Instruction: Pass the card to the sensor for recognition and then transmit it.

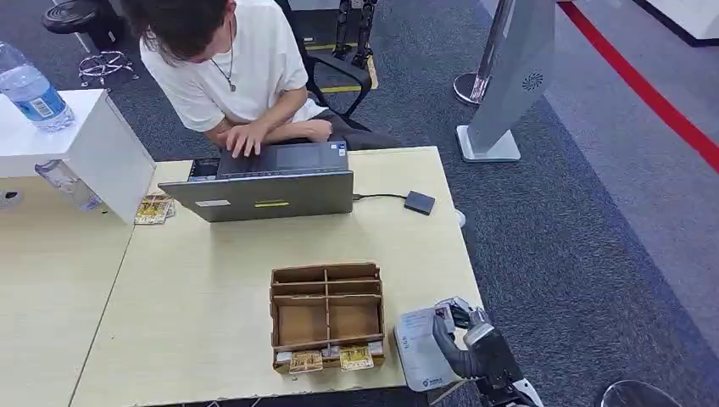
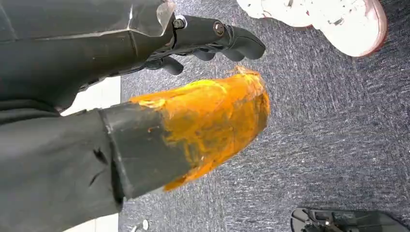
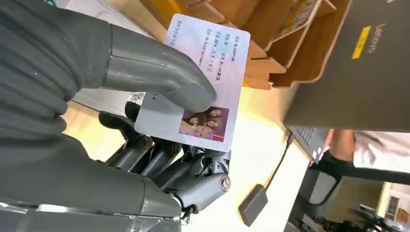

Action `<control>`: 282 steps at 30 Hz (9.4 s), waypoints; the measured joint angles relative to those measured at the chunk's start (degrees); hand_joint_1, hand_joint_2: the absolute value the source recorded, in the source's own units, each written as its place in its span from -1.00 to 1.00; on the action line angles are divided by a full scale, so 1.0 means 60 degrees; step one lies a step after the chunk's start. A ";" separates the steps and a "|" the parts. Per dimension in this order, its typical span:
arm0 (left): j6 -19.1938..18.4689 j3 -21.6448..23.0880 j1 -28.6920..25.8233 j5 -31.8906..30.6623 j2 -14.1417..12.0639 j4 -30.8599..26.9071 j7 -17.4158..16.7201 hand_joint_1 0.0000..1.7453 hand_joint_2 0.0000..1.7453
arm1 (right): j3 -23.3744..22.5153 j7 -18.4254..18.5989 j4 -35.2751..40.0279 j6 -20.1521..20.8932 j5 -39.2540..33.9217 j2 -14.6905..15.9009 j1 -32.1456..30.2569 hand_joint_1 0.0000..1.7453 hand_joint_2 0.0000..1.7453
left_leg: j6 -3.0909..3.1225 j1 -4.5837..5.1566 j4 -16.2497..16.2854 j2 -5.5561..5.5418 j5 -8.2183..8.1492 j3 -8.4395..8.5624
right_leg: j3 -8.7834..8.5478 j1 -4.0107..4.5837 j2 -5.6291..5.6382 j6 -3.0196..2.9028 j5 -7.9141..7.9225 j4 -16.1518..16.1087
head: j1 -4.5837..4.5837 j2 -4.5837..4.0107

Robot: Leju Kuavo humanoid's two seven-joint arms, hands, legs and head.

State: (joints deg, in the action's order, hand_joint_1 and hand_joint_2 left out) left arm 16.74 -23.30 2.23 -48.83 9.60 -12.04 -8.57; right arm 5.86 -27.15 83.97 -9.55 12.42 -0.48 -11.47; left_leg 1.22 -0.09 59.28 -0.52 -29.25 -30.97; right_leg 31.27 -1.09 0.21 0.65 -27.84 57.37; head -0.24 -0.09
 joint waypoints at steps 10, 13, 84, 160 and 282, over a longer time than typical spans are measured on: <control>0.0000 -0.0011 0.0000 -0.0044 0.0000 0.0000 0.0000 -1.00 -1.00 | -0.0058 0.0135 -0.0182 0.0215 0.0313 0.0138 -0.0105 1.00 1.00 | 0.0000 0.0000 0.0000 0.0000 0.0000 0.0000 | 0.0000 0.0000 0.0000 0.0000 0.0000 0.0000 | 0.0000 0.0000; 0.0000 -0.0026 0.0000 -0.0091 -0.0004 0.0000 0.0000 -1.00 -1.00 | -0.0058 0.0189 -0.0248 0.0251 0.0404 0.0171 -0.0109 1.00 1.00 | 0.0000 0.0000 0.0000 0.0000 0.0000 0.0000 | 0.0000 0.0000 0.0000 0.0000 0.0000 0.0000 | 0.0000 0.0000; -0.0244 -0.0397 0.0001 -0.0328 0.0313 0.0000 0.0018 -1.00 -1.00 | 0.1002 0.2714 -0.0597 -0.3009 0.5457 0.0889 0.0079 1.00 1.00 | 0.0000 0.0000 0.0000 0.0000 0.0000 0.0006 | -0.0007 0.0000 0.0000 0.0001 0.0001 0.0000 | 0.0000 0.0000; -0.0506 -0.0419 0.0029 -0.1526 0.0393 0.0000 -0.0004 -1.00 -1.00 | 0.2109 0.3810 -0.0907 -0.5002 1.0812 -0.0444 0.4230 -1.00 -1.00 | -0.0008 -0.0001 0.0000 -0.0002 0.0034 -0.0001 | -0.0002 0.0001 -0.0001 -0.0013 0.0026 0.0007 | 0.0000 0.0000; -0.0561 -0.1111 0.0029 -0.2160 0.0350 0.0000 -0.0055 -1.00 -1.00 | 0.4306 0.3362 -0.1541 -0.4590 0.9413 0.0069 0.2700 0.18 1.00 | -0.0010 -0.0003 -0.0002 -0.0001 0.0035 -0.0002 | 0.0003 0.0001 0.0000 -0.0014 0.0027 0.0007 | 0.0000 0.0000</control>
State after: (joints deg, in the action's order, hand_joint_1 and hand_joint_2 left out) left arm 13.38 -29.97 2.40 -61.79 11.69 -12.04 -8.90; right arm 31.69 -6.97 74.73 -37.09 68.89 -0.07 4.73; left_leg 1.16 -0.11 59.27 -0.52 -29.04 -30.98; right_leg 31.29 -1.08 0.21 0.57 -27.68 57.41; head -0.24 -0.09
